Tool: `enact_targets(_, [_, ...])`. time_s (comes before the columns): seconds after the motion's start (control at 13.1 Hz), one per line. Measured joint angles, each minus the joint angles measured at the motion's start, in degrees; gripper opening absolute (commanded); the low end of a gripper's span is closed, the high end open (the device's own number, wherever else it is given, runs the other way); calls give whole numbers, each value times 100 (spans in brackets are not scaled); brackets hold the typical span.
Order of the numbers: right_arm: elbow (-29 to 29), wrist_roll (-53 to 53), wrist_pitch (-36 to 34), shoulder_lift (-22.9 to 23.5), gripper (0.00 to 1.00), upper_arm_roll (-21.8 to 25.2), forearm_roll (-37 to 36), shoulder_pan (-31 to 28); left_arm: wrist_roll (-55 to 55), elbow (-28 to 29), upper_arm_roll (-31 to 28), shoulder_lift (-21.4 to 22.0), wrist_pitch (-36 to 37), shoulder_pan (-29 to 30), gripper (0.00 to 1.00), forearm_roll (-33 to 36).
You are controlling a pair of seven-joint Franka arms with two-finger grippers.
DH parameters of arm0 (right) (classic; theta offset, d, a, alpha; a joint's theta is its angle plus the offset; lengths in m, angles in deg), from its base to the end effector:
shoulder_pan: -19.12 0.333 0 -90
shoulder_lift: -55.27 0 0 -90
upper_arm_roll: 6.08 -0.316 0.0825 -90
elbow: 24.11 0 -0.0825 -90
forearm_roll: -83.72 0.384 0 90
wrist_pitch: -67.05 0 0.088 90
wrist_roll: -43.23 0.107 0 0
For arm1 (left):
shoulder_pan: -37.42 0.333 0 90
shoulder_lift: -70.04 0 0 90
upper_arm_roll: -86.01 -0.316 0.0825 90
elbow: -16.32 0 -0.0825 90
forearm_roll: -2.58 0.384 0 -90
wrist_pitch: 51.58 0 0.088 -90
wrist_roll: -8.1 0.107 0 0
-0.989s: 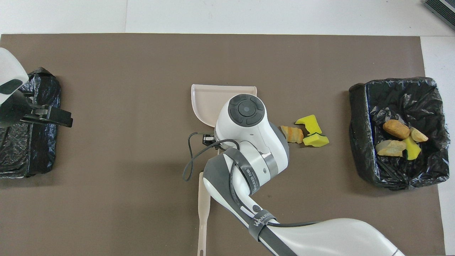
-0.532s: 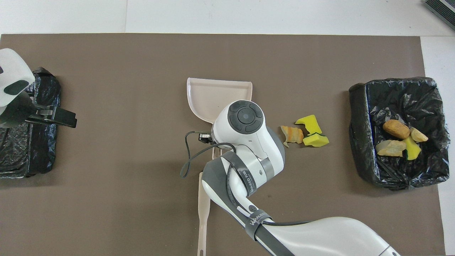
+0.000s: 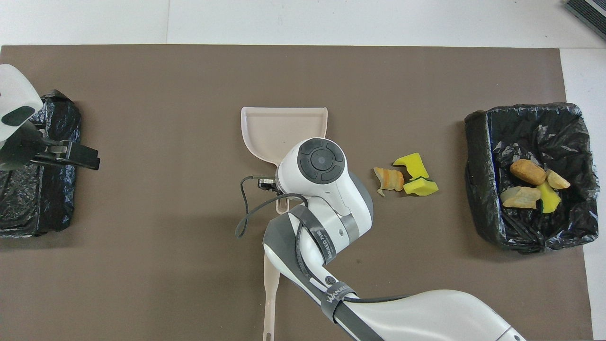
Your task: Sweep and dump trash in bin
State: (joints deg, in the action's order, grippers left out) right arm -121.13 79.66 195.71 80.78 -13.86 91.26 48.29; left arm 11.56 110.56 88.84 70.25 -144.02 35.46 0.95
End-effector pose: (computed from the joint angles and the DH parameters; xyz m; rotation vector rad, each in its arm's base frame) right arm 0.5453 0.4024 0.3516 -2.9416 0.1236 0.0159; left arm 0.5530 -0.0493 0.5952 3.1055 -0.2215 -0.0437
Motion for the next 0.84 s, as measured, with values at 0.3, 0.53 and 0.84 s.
enact_targets(0.3, [192,0,-292,-70,96,0,-2,0,0,0,-59,0,0,8,100,0])
enact_targets(0.53, [361,0,-1356,-483,95,-1,6,0,0,0,-55,0,0,7,100,0])
enact_targets(0.84, [284,173,-2410,-1092,94,-108,318,15,0,0,-56,0,0,7,100,0])
